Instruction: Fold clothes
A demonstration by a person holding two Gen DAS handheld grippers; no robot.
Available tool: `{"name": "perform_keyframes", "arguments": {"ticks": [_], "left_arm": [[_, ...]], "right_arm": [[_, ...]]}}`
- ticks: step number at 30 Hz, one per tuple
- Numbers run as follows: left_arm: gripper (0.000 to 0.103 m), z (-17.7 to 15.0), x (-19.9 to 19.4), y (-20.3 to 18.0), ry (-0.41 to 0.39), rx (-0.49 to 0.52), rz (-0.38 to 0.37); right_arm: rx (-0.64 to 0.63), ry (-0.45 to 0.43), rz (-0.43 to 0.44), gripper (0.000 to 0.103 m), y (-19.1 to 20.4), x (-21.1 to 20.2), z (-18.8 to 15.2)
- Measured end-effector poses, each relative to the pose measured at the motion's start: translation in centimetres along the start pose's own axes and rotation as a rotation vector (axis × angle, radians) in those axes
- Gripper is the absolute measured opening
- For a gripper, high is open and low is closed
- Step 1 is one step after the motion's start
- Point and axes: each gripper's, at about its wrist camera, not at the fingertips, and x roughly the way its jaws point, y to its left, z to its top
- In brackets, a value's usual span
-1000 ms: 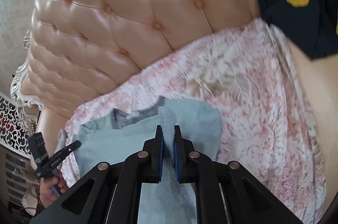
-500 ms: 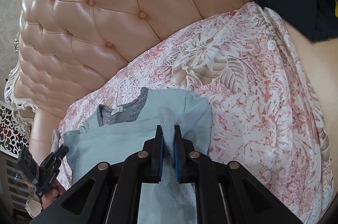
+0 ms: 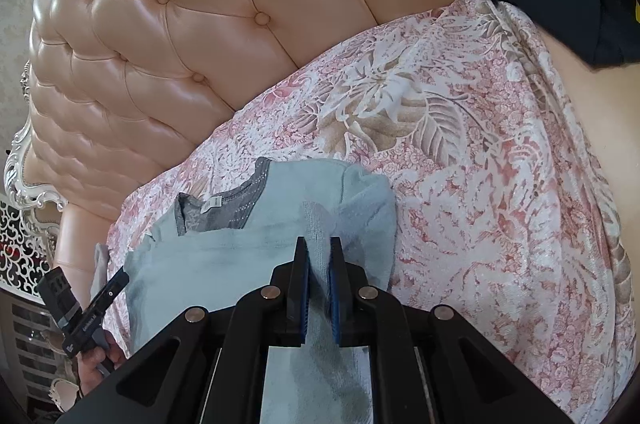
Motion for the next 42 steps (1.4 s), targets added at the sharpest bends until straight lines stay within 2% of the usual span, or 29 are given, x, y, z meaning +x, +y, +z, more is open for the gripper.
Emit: {"name": "perform_keyframes", "arguments": {"ticks": [5, 7, 10, 15, 19, 23, 27, 30, 34, 37, 42], "left_arm": [[0.048, 0.8, 1.3, 0.5, 0.013, -0.018, -0.013], [0.021, 1.1, 1.7, -0.2, 0.028, 0.018, -0.004], [0.011, 1.2, 2.1, -1.0, 0.048, 0.052, 0.026], [0.010, 1.6, 0.4, -2.5, 0.022, 0.111, 0.038], [0.010, 3.2, -1.7, -3.7, 0.004, 0.143, 0.019], [0.010, 3.1, -2.1, -5.8, 0.010, 0.264, 0.092], [0.010, 1.5, -1.6, -5.3, 0.017, 0.251, 0.121], [0.010, 0.3, -2.1, -5.7, -0.039, 0.259, 0.132], [0.011, -1.5, -3.1, -7.4, -0.146, 0.360, 0.191], [0.011, -2.0, -3.1, -7.7, -0.171, 0.385, 0.212], [0.009, -1.6, -2.7, -7.2, -0.135, 0.353, 0.150]], "right_arm": [[-0.005, 0.008, -0.008, 0.008, 0.1, 0.3, -0.1], [-0.005, 0.009, -0.008, 0.008, 0.1, 0.4, 0.0], [-0.007, 0.013, -0.007, 0.008, 0.2, 0.5, 0.0], [-0.009, 0.005, -0.004, 0.008, 0.1, -0.1, 0.0], [-0.036, -0.041, 0.015, 0.008, 1.2, -2.4, 0.3], [-0.064, -0.079, 0.034, 0.008, 2.6, -4.6, 0.6], [-0.059, -0.064, 0.030, 0.008, 2.5, -4.2, 0.5], [-0.054, -0.052, 0.025, 0.008, 2.3, -3.7, 0.5], [-0.048, -0.052, 0.027, 0.008, 2.2, -3.6, 0.4], [-0.049, -0.046, 0.026, 0.008, 2.2, -3.3, 0.3], [-0.040, -0.053, 0.030, 0.008, 2.0, -3.2, 0.3]]}}
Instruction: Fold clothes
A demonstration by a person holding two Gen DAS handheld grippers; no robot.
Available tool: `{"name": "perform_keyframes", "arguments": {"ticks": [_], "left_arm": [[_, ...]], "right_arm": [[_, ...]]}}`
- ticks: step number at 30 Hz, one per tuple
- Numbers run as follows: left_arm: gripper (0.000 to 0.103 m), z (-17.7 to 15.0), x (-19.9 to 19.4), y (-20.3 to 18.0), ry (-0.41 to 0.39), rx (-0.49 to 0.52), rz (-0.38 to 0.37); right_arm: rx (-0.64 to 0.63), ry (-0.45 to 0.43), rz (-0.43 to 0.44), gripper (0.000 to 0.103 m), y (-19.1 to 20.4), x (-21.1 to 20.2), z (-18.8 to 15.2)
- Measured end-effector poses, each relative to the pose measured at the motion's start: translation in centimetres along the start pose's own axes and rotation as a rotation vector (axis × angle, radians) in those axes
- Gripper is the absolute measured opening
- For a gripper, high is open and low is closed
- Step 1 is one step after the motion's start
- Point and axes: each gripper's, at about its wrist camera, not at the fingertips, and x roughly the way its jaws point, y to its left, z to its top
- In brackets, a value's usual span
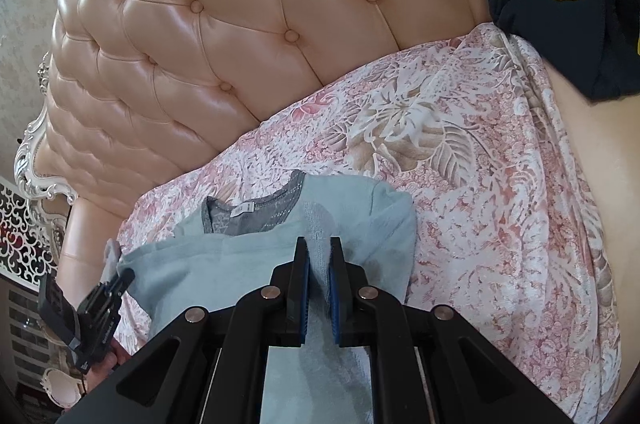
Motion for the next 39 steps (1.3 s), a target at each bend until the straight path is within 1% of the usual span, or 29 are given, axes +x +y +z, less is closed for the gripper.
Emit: {"name": "perform_keyframes", "arguments": {"ticks": [2, 3, 4, 6, 7, 9, 10, 11, 12, 14, 16, 21, 24, 25, 26, 27, 28, 29, 30, 31, 32, 33, 34, 35, 37, 39], "left_arm": [[0.009, 1.2, 0.4, 0.6, 0.004, -0.018, -0.022], [0.009, 2.1, 0.6, 1.2, 0.004, -0.043, -0.042], [0.008, 3.1, 0.7, 2.0, 0.003, -0.082, -0.072], [0.008, 4.8, 1.0, 3.6, -0.003, -0.156, -0.122], [0.008, 5.1, 1.7, 4.2, 0.005, -0.173, -0.128], [0.008, 5.5, 3.9, 5.3, 0.056, -0.204, -0.138], [0.008, 5.4, 5.1, 5.7, 0.084, -0.223, -0.146], [0.008, 4.9, 6.5, 6.1, 0.115, -0.247, -0.159], [0.008, 4.4, 7.5, 6.2, 0.139, -0.263, -0.167], [0.008, 3.8, 8.4, 6.0, 0.154, -0.266, -0.163], [0.008, 3.2, 9.1, 5.7, 0.164, -0.268, -0.157], [0.008, 3.5, 9.1, 5.7, 0.147, -0.272, -0.162], [0.008, 3.6, 9.8, 6.3, 0.178, -0.281, -0.151], [0.009, 3.4, 10.3, 6.5, 0.199, -0.291, -0.150], [0.012, 2.9, 10.9, 7.0, 0.231, -0.316, -0.153], [0.015, 2.6, 11.1, 7.4, 0.247, -0.340, -0.157], [0.027, 2.5, 11.0, 7.8, 0.245, -0.357, -0.161], [0.034, 2.5, 10.7, 8.3, 0.233, -0.375, -0.159], [0.048, 2.5, 10.0, 9.1, 0.216, -0.401, -0.152], [0.054, 2.5, 9.4, 9.9, 0.199, -0.426, -0.144], [0.054, 2.4, 8.8, 10.7, 0.190, -0.449, -0.133], [0.054, 2.1, 8.1, 11.6, 0.189, -0.469, -0.121], [0.054, 1.6, 7.2, 12.4, 0.182, -0.496, -0.122], [0.054, 0.9, 6.0, 13.2, 0.172, -0.529, -0.139], [0.054, -0.9, 3.4, 13.4, 0.160, -0.567, -0.188], [0.054, -2.8, 1.2, 12.4, 0.155, -0.561, -0.239]], "right_arm": [[0.013, -0.019, 0.007, 0.008, -0.3, -0.2, 0.2], [0.012, -0.034, 0.014, 0.008, -0.2, -0.4, 0.3], [0.010, -0.050, 0.018, 0.008, -0.2, -0.6, 0.4], [-0.021, -0.105, -0.004, 0.008, 0.7, -1.4, 0.8], [-0.038, -0.133, -0.013, 0.008, 1.1, -1.9, 0.9], [-0.052, -0.200, -0.022, 0.008, 1.6, -2.5, 1.5], [-0.030, -0.201, -0.024, 0.008, 1.1, -2.1, 1.7], [-0.008, -0.201, -0.029, 0.008, 0.5, -1.6, 2.0], [0.013, -0.177, -0.047, 0.008, -0.1, -0.7, 1.9], [0.039, -0.124, -0.077, 0.008, -1.5, 1.3, 1.7], [0.033, -0.100, -0.084, 0.008, -2.1, 2.3, 1.6], [0.021, -0.116, -0.086, 0.008, -1.9, 2.2, 1.9], [0.015, -0.126, -0.092, 0.008, -1.7, 2.1, 2.2], [0.020, -0.109, -0.100, 0.008, -2.1, 2.4, 2.1], [0.024, -0.070, -0.116, 0.008, -2.4, 3.5, 2.0], [0.030, -0.057, -0.124, 0.008, -2.8, 4.0, 1.9], [0.036, -0.045, -0.130, 0.010, -3.1, 4.4, 1.8], [0.042, -0.050, -0.124, 0.010, -3.2, 4.4, 1.8], [0.040, -0.060, -0.125, 0.012, -3.1, 4.0, 1.9], [0.038, -0.072, -0.129, 0.021, -3.1, 3.7, 2.0], [0.038, -0.094, -0.142, 0.028, -3.1, 3.0, 2.0], [0.047, -0.110, -0.172, 0.047, -3.4, 2.4, 2.1], [0.069, -0.113, -0.215, 0.059, -4.0, 1.6, 2.1], [0.091, -0.119, -0.254, 0.060, -4.6, 0.7, 2.1], [0.150, -0.181, -0.280, 0.060, -5.4, -2.1, 2.1], [0.207, -0.241, -0.305, 0.060, -6.3, -4.8, 2.1]]}}
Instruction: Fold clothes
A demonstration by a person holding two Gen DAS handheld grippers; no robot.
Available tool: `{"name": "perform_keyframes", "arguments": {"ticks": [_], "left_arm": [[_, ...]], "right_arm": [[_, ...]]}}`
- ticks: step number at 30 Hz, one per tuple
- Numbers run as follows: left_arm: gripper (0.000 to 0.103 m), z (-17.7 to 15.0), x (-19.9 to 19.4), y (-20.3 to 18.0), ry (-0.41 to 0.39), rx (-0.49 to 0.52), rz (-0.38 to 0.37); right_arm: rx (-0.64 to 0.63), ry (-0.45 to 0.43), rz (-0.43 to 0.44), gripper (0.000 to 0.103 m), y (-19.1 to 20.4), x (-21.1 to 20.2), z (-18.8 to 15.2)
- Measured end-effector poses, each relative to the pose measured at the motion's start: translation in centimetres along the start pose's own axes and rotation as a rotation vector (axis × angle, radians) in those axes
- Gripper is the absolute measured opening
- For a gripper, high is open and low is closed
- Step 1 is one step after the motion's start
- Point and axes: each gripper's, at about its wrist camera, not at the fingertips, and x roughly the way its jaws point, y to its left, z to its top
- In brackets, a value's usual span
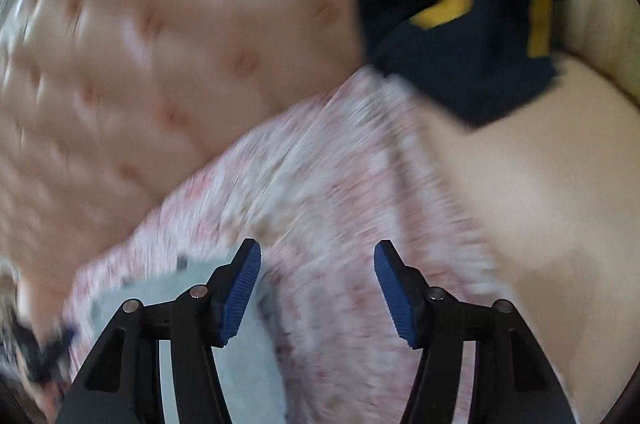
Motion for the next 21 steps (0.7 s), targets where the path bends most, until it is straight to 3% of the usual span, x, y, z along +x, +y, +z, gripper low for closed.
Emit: {"name": "perform_keyframes", "arguments": {"ticks": [3, 8, 11, 14, 16, 21], "left_arm": [[0.054, -4.0, -0.5, -0.9, 0.048, 0.030, -0.052], [0.054, -6.7, -0.6, -0.9, 0.066, 0.012, -0.112], [0.054, -7.3, -0.6, -1.9, 0.096, 0.081, -0.124], [0.053, -7.5, -0.3, -2.5, 0.136, 0.113, -0.127], [0.005, -7.5, -0.3, -2.4, 0.144, 0.123, -0.107], [0.006, -7.5, -0.2, -2.4, 0.164, 0.149, -0.057]], "right_arm": [[-0.003, 0.004, 0.061, 0.061, 0.1, -2.4, -0.3], [-0.116, 0.237, 0.424, 0.061, 5.6, -1.4, -6.2], [-0.191, 0.416, 0.633, 0.061, 10.2, 0.8, -11.8], [-0.286, 0.513, 0.599, 0.061, 13.2, 3.0, -16.0], [-0.327, 0.502, 0.583, 0.062, 14.0, 3.3, -16.7], [-0.287, 0.512, 0.598, 0.060, 13.3, 3.5, -16.1]]}}
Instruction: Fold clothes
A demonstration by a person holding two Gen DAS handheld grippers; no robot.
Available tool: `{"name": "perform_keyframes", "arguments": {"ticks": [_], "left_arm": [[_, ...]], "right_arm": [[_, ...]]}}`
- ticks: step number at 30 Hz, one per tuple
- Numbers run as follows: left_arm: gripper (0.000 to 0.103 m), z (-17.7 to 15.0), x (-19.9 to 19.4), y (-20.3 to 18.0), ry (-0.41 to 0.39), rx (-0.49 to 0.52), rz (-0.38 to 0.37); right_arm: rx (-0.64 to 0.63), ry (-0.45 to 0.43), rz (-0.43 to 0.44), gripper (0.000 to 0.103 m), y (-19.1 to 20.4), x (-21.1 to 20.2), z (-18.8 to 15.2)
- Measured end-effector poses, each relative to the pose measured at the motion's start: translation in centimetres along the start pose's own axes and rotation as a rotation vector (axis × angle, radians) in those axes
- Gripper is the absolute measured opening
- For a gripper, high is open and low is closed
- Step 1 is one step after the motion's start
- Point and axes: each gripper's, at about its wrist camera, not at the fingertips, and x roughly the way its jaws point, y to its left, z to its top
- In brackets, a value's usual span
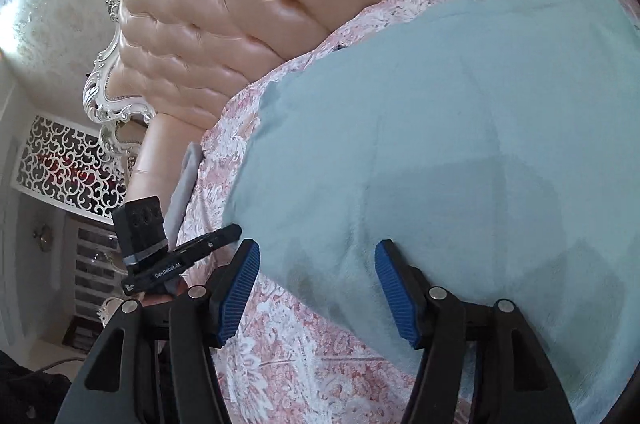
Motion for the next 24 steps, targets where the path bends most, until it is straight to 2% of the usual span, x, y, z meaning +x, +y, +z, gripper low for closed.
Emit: {"name": "perform_keyframes", "arguments": {"ticks": [2, 6, 10, 12, 13, 14, 16, 18, 24], "left_arm": [[0.007, 0.0, 0.0, 0.0, 0.010, 0.008, 0.020], [0.009, -0.1, 0.0, -0.2, 0.023, 0.038, 0.077], [0.020, -0.2, -1.0, -2.3, -0.027, 0.156, 0.257], [0.020, 0.0, -1.3, -3.6, -0.046, 0.209, 0.320], [0.024, 0.2, -1.5, -4.1, -0.052, 0.228, 0.337], [0.027, 0.3, -1.6, -4.3, -0.056, 0.236, 0.343], [0.051, 0.8, -1.7, -4.5, -0.063, 0.230, 0.328], [0.055, 1.2, -1.7, -4.5, -0.067, 0.229, 0.323], [0.055, 1.5, -1.5, -4.9, -0.077, 0.225, 0.324]], "right_arm": [[-0.015, 0.000, -0.029, 0.058, 0.2, 0.2, -0.2], [-0.029, 0.005, -0.095, 0.037, 0.5, -0.4, -0.5], [-0.024, 0.003, -0.107, 0.036, 0.5, -0.3, -0.4], [-0.044, 0.004, -0.132, 0.036, 0.8, -0.3, -0.5], [-0.047, 0.004, -0.137, 0.036, 0.8, -0.2, -0.5], [-0.049, 0.004, -0.140, 0.037, 0.8, -0.2, -0.5], [-0.040, 0.003, -0.134, 0.037, 0.7, -0.2, -0.5], [-0.039, 0.003, -0.133, 0.037, 0.7, -0.1, -0.4], [-0.049, 0.005, -0.143, 0.038, 0.9, 0.0, -0.3]]}}
